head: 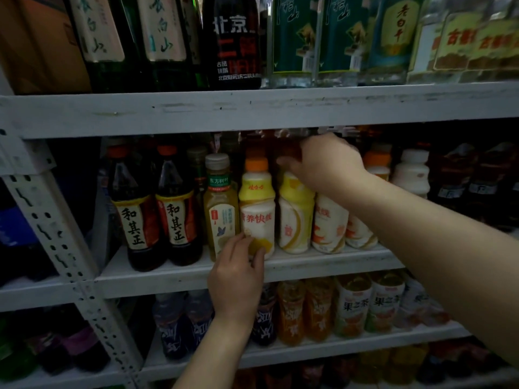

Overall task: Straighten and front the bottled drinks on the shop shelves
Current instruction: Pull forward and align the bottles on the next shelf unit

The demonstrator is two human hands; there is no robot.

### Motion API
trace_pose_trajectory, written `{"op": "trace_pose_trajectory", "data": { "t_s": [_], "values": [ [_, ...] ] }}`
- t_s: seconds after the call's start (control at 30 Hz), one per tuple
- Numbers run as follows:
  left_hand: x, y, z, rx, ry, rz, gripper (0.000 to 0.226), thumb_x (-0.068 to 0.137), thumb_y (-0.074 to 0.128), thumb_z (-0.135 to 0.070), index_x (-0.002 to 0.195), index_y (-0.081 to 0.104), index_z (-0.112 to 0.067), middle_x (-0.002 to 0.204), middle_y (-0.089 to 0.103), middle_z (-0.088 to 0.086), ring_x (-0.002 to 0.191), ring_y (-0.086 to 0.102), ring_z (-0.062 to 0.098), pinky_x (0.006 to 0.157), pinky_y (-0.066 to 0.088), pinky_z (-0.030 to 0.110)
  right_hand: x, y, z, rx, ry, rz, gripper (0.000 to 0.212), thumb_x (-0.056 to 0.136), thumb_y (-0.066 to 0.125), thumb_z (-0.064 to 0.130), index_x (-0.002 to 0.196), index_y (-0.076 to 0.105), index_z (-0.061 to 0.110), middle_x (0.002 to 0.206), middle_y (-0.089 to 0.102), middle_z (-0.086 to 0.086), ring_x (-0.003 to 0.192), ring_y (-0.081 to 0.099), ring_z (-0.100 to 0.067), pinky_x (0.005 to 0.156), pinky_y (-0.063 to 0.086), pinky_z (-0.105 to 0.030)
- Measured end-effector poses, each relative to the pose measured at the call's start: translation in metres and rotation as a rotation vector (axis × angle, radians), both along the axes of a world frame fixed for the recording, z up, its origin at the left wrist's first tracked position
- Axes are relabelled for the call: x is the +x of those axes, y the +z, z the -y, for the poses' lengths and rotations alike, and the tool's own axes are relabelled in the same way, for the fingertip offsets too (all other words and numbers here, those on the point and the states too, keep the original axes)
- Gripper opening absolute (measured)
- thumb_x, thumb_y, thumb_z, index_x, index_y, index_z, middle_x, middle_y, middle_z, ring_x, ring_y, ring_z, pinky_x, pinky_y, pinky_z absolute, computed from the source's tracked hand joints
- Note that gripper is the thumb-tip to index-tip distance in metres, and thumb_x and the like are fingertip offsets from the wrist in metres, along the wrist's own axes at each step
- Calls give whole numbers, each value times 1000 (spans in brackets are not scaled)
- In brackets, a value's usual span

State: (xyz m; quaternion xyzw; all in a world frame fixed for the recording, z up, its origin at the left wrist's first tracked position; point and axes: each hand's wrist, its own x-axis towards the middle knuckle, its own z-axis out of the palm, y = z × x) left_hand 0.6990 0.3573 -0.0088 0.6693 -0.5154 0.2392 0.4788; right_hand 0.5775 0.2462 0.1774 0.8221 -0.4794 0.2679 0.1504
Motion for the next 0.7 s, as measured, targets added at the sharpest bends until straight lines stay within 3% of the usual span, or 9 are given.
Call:
{"op": "trace_pose_trajectory", "data": {
  "t_s": [0.13,0.27,0.57,0.63,0.7],
  "values": [
    [-2,0,2,-15,3,-8,34,71,83,-23,96,70,-4,99,69,10,86,67,24,66,55,31,1,11,5,156,185,-40,35,92,52,44,94,62,10,73,53,-1,64,48,-17,53,36,-28],
    [-6,0,5,-26,8,-10,35,71,82,-23,97,69,-4,98,66,9,82,65,23,63,52,28,-10,19,5,263,308,-36,30,93,54,31,115,63,14,104,64,-7,82,51,-19,68,40,-27],
    [-13,2,4,-14,7,-82,36,72,82,-21,100,68,-3,98,65,10,85,64,26,68,52,30,-20,21,4,291,438,-115,35,95,47,23,129,56,23,131,56,-1,115,52,-22,83,38,-24],
    [-17,4,5,-6,6,-106,36,73,81,-23,100,67,-4,99,64,9,84,64,26,66,51,30,-27,18,3,267,455,-40,33,94,49,27,126,59,23,129,58,-2,115,53,-22,85,38,-23],
    [-20,5,5,8,9,-140,36,75,79,-26,102,65,-6,100,62,8,82,63,25,64,53,32,-37,12,4,111,411,121,30,90,53,39,110,66,20,109,66,-5,101,60,-26,79,47,-28]
  ]
}}
